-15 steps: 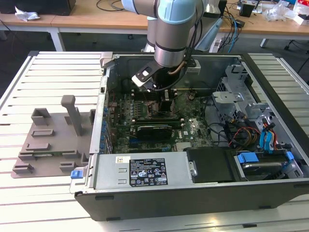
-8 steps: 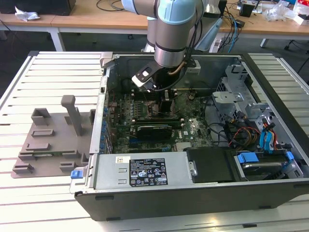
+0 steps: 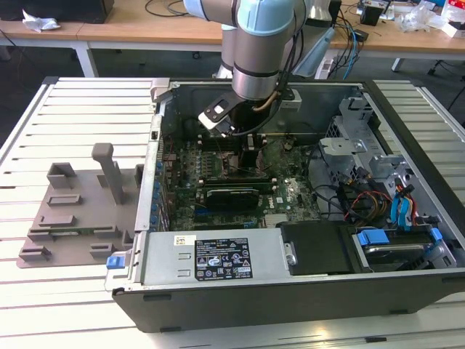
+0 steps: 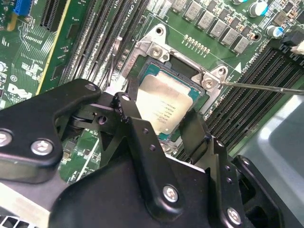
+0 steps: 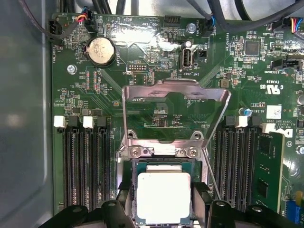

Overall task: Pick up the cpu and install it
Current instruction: 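Place the cpu into insertion slot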

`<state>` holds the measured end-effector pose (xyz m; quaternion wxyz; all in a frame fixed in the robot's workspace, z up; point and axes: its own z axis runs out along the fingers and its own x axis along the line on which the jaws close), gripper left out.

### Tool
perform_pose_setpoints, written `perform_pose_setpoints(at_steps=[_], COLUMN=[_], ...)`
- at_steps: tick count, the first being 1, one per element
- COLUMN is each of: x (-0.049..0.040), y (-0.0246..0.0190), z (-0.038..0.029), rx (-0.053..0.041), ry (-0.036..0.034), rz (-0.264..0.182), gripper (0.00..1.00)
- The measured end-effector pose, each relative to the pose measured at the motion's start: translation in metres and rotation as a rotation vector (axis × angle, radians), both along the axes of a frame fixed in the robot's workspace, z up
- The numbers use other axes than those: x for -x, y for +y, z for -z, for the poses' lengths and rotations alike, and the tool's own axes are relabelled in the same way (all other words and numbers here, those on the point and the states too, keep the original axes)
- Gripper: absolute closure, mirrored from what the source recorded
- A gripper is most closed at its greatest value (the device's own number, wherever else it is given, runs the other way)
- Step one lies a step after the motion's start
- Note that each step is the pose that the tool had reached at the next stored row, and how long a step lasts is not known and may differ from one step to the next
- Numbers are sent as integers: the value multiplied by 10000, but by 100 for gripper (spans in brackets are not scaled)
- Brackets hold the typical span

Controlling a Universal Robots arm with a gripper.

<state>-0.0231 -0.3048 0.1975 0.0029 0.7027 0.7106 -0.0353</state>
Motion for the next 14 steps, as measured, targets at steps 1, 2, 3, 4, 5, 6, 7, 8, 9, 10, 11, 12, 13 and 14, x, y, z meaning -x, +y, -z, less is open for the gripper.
perform_pose_setpoints(at_steps=[1,2,3,4,5,6,7,8,9,10,11,12,13,14], x=[0,0,0,0,0,0,0,0,0,0,0,0,0,0], y=[1,1,1,0,0,0,1,1,0,0,0,0,0,-1], z=[-1,-16,-37,-56,-68,-81,-85,-87,-87,-88,-88,-88,-88,-88], rx=[-1,-1,-1,1,0,0,-1,-2,-2,0,-4,-14,-23,-36], ry=[0,0,-1,1,0,0,-1,-2,-1,0,0,0,0,1], rz=[0,1,0,1,1,1,0,0,0,0,0,0,-1,-4], gripper=[38,38,38,38,38,38,40,46,53,58,64,76,76,83])
